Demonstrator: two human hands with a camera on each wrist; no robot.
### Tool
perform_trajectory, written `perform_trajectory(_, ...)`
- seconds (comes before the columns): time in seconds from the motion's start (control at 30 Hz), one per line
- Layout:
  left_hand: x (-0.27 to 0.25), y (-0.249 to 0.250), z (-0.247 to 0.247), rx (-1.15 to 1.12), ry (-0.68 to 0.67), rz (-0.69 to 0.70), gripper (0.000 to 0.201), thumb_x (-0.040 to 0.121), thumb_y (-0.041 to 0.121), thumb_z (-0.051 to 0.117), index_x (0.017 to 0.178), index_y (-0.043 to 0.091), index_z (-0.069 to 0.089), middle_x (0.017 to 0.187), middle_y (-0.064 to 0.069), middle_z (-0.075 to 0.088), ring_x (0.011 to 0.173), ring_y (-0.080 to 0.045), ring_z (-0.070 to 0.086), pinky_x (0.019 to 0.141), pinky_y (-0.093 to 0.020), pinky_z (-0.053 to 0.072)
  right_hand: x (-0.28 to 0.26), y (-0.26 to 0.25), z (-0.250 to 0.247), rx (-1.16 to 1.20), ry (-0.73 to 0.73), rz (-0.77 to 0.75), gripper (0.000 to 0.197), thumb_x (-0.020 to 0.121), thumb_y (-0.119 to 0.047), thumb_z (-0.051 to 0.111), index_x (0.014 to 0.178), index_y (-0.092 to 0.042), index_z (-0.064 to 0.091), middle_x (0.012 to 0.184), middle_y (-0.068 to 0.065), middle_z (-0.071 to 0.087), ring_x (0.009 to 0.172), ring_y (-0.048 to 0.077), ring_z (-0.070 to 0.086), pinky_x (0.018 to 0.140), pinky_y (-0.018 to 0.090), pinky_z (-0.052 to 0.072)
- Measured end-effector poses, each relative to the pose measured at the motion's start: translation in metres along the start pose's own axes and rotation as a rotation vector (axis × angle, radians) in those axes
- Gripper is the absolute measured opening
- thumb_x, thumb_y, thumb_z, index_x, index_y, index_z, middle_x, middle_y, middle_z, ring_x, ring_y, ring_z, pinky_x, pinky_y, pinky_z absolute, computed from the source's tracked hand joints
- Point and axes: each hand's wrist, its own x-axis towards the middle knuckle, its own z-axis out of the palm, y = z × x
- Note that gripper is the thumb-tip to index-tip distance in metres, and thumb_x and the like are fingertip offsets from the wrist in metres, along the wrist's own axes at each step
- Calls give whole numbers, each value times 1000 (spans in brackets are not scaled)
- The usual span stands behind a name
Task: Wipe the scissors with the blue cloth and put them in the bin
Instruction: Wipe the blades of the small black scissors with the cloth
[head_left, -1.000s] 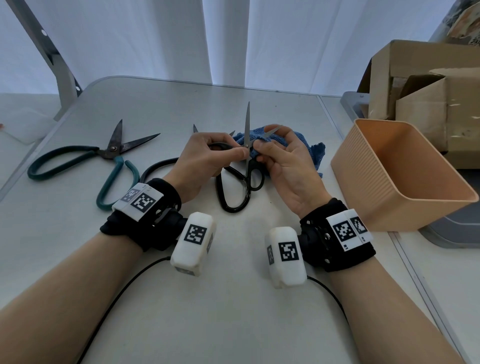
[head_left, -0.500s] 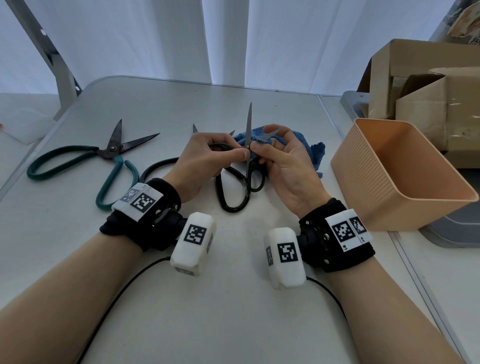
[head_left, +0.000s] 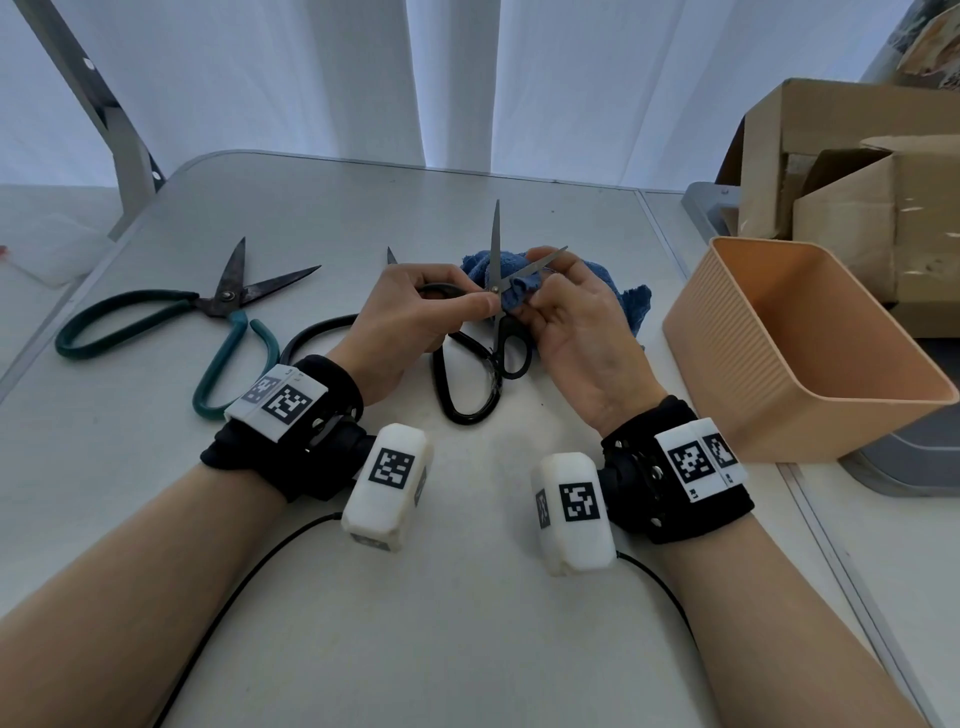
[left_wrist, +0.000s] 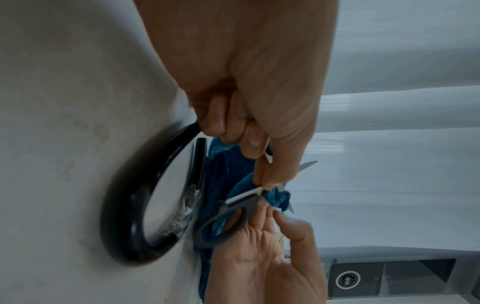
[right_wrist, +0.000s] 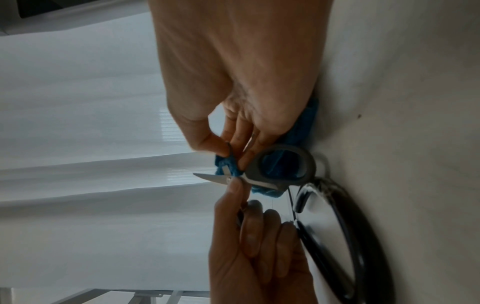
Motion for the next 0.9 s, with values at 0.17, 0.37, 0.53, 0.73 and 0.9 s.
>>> perform_trajectory(0.17, 0, 0, 0, -15, 5, -6, 15, 87, 10, 74, 75, 7, 64, 54, 7, 37, 46, -8, 28, 45, -19, 22, 1, 0, -2, 6, 27, -20, 19, 96, 8, 47, 106, -7, 51, 109, 23, 58, 98, 31, 63, 88, 31, 56)
perform_trajectory(0.37, 0, 0, 0, -13, 2, -5, 15, 87, 10, 73, 76, 7, 64, 53, 7, 38, 47, -8, 28, 46, -19, 22, 0, 0, -3, -11, -21, -30, 30, 91, 12, 55, 112, -9, 50, 97, 16, 68, 85, 24, 70, 86, 30, 57)
perform_trajectory(0.53, -1, 1, 1, 23, -17, 6, 14, 86, 11, 74, 76, 7, 65, 50, 10, 41, 47, -7, 30, 46, -18, 24, 0, 2, 0, -14, 31, -33, 27, 90, 7, 60, 108, -12, 53, 93, 12, 67, 80, 21, 65, 73, 24, 56)
perform_trajectory(0.73, -1, 0, 2, 34, -6, 7, 14, 85, 12, 76, 75, 8, 67, 51, 8, 41, 46, -7, 30, 45, -17, 24, 0, 2, -1, -12, 20, -43, 27, 93, 8, 56, 111, -11, 51, 88, 9, 71, 83, 24, 66, 80, 30, 58)
perform_trajectory(0.9, 0, -1, 2, 32, 6, 4, 14, 85, 11, 76, 75, 7, 66, 49, 10, 42, 45, -6, 31, 45, -17, 25, -2, -1, 0, -27, -16, -46, 34, 94, 12, 51, 121, -7, 46, 94, 11, 71, 89, 23, 71, 87, 33, 58)
